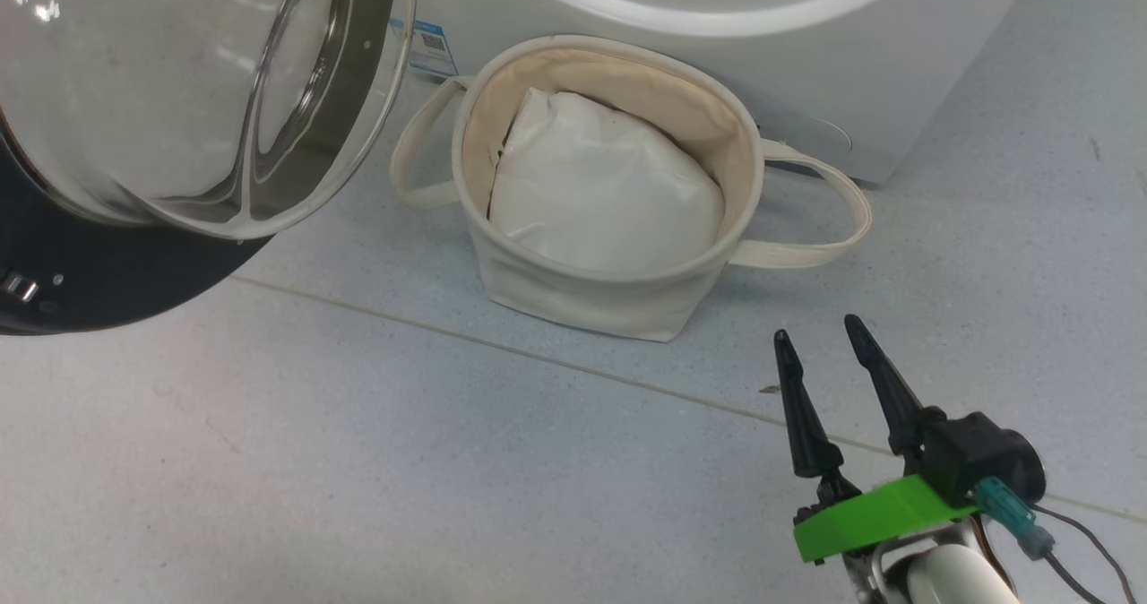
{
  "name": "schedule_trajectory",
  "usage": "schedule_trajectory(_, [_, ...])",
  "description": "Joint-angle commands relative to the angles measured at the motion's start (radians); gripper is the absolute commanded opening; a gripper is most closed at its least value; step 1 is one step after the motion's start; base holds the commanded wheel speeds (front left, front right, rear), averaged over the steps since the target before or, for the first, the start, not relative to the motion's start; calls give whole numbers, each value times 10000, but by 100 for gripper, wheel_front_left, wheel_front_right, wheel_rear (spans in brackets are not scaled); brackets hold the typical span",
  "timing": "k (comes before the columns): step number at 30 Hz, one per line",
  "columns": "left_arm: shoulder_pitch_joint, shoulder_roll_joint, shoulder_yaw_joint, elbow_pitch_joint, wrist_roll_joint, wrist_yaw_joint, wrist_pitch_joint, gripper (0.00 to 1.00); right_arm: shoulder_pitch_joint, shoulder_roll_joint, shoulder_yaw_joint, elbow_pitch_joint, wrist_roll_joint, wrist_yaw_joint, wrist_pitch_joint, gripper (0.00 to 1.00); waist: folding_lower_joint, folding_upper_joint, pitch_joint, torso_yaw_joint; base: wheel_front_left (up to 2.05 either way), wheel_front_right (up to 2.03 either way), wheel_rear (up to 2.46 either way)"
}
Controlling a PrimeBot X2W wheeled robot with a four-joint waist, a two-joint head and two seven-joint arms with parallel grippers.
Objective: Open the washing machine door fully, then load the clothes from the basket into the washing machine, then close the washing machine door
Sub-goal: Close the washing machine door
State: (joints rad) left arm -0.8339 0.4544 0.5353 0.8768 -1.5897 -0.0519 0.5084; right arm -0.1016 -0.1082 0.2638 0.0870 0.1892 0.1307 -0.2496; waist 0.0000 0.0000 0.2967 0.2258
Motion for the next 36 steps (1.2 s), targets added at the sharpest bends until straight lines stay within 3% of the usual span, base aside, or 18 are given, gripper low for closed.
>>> schedule_trajectory(1, [-229, 650, 207, -214, -165, -26, 315, 0, -160, -28, 216, -350, -16, 0, -122, 100, 0, 0, 3, -28, 0, 0, 0])
schedule_trajectory(14, [-473, 1212, -522, 538, -315, 279, 3072, 0, -297, 270, 214, -205, 113, 0, -122, 100, 0, 0, -400, -70, 0, 0, 0])
schedule_trajectory(23, [-670, 1534, -1303, 1312, -70, -261, 4943, 0, -236, 508, 256, 58, 277, 0, -122, 100, 0, 0, -1066, -68, 0, 0, 0])
schedule_trajectory(25, [-531, 299, -1793, 903, 284, -419, 4366, 0, -150, 541, 246, 121, 319, 0, -122, 100, 0, 0, -1336, -46, 0, 0, 0])
schedule_trajectory(27, [-315, -334, -2021, 467, 427, -419, 4157, 0, -71, 562, 190, 135, 345, 0, -122, 100, 0, 0, -1520, -38, 0, 0, 0])
schedule_trajectory(31, [212, -927, -2262, -420, 484, -162, 4328, 0, 12, 575, 171, 79, 556, 0, -122, 100, 0, 0, -1708, -104, 0, 0, 0])
schedule_trajectory(36, [1119, -1516, -2451, -1904, 370, 468, 4805, 0, 81, 578, 200, 44, 786, 0, -122, 100, 0, 0, -1804, -271, 0, 0, 0])
